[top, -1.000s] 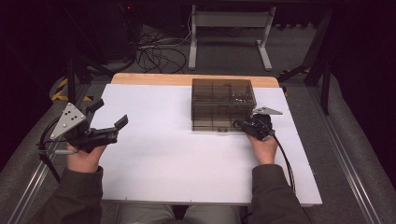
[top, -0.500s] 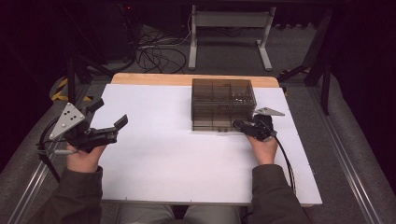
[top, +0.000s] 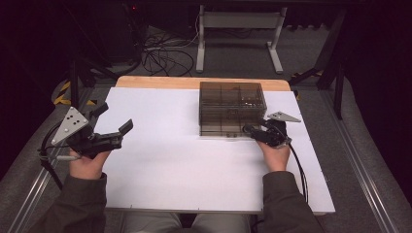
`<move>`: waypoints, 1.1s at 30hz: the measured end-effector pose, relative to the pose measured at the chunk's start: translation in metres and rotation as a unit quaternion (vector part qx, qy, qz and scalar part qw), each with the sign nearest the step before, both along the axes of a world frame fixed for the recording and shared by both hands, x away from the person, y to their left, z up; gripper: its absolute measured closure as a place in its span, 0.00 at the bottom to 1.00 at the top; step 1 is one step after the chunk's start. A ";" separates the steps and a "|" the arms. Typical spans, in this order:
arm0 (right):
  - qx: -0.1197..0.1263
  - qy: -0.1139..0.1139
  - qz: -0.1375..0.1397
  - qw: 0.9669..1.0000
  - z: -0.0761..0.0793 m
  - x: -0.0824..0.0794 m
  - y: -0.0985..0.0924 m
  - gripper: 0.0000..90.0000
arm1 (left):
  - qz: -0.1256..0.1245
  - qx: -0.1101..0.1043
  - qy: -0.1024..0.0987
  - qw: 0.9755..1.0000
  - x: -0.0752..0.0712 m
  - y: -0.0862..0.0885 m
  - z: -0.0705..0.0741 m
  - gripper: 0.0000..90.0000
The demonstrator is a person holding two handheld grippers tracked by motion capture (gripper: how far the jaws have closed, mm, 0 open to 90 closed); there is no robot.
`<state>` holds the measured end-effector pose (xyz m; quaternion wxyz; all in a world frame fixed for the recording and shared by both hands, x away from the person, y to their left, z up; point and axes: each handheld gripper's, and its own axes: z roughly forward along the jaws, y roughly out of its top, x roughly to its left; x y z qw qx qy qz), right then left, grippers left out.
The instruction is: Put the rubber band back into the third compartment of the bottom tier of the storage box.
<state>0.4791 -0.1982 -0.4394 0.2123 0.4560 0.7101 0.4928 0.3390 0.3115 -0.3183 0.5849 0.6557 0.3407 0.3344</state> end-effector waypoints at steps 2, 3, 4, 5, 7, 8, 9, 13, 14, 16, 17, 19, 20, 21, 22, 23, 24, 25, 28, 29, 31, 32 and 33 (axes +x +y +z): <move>0.003 -0.001 0.001 1.000 0.001 -0.001 0.000 0.31 | 0.001 -0.003 -0.001 1.000 0.000 0.000 0.000 0.05; 0.003 -0.004 0.005 1.000 0.001 -0.002 0.001 0.28 | 0.001 -0.001 -0.001 1.000 0.000 0.001 0.000 0.05; 0.003 -0.004 0.005 1.000 0.001 -0.002 0.001 0.28 | 0.001 -0.001 0.000 1.000 0.000 0.001 0.000 0.05; 0.003 -0.006 0.007 1.000 0.002 -0.003 0.001 0.27 | 0.002 -0.002 0.001 1.000 0.000 0.001 0.000 0.05; 0.004 -0.007 0.009 1.000 0.004 -0.005 0.003 0.21 | 0.002 -0.003 0.001 1.000 0.000 0.001 0.000 0.05; 0.004 -0.007 0.009 1.000 0.004 -0.005 0.003 0.21 | 0.002 -0.003 0.001 1.000 0.000 0.001 0.000 0.05; 0.002 -0.009 0.009 1.000 0.005 -0.006 0.003 0.20 | 0.001 -0.003 0.001 1.000 0.000 0.001 0.001 0.05; 0.005 -0.018 0.014 1.000 0.008 -0.012 0.003 0.19 | 0.000 -0.002 0.001 1.000 0.000 0.001 0.001 0.05; 0.007 -0.020 0.015 1.000 0.009 -0.013 0.003 0.18 | -0.001 -0.003 0.000 1.000 0.000 0.001 0.001 0.05; 0.008 -0.022 0.015 1.000 0.009 -0.014 0.003 0.18 | 0.000 0.000 0.002 1.000 -0.001 0.001 0.002 0.05; 0.010 -0.024 0.018 1.000 0.010 -0.015 0.002 0.17 | 0.001 0.002 0.003 1.000 -0.001 0.000 0.002 0.05; 0.011 -0.026 0.021 0.999 0.011 -0.017 0.002 0.15 | 0.000 0.002 0.004 1.000 -0.001 0.000 0.002 0.05; 0.014 -0.027 0.023 0.999 0.012 -0.018 0.002 0.14 | -0.001 0.001 0.004 1.000 -0.001 0.001 0.002 0.05; 0.013 -0.028 0.024 0.999 0.013 -0.019 0.002 0.14 | -0.002 -0.001 0.004 1.000 -0.001 0.001 0.002 0.05; 0.014 -0.029 0.025 0.999 0.014 -0.020 0.002 0.13 | -0.002 -0.001 0.004 1.000 -0.001 0.001 0.002 0.05; 0.014 -0.031 0.025 0.999 0.014 -0.021 0.002 0.13 | -0.003 -0.002 0.004 1.000 -0.001 0.001 0.003 0.05; 0.015 -0.032 0.026 0.999 0.015 -0.022 0.002 0.13 | -0.004 0.000 0.004 1.000 -0.001 0.001 0.003 0.05; 0.017 -0.034 0.028 0.999 0.016 -0.023 0.002 0.12 | -0.004 0.001 0.003 1.000 -0.001 0.001 0.003 0.05; 0.018 -0.039 0.030 0.999 0.019 -0.026 0.002 0.12 | -0.003 0.003 0.005 1.000 -0.001 -0.001 0.002 0.05; 0.019 -0.041 0.030 0.999 0.020 -0.026 0.001 0.11 | -0.004 0.004 0.006 1.000 0.000 -0.001 0.001 0.05; 0.021 -0.040 0.031 0.998 0.021 -0.027 0.001 0.10 | -0.005 0.003 0.007 1.000 0.000 -0.002 0.001 0.05; 0.023 -0.040 0.032 0.998 0.021 -0.028 0.001 0.09 | -0.006 0.005 0.007 1.000 0.000 -0.002 0.001 0.05; 0.025 -0.040 0.033 0.998 0.022 -0.028 0.001 0.08 | -0.005 0.004 0.007 1.000 0.000 -0.002 0.001 0.05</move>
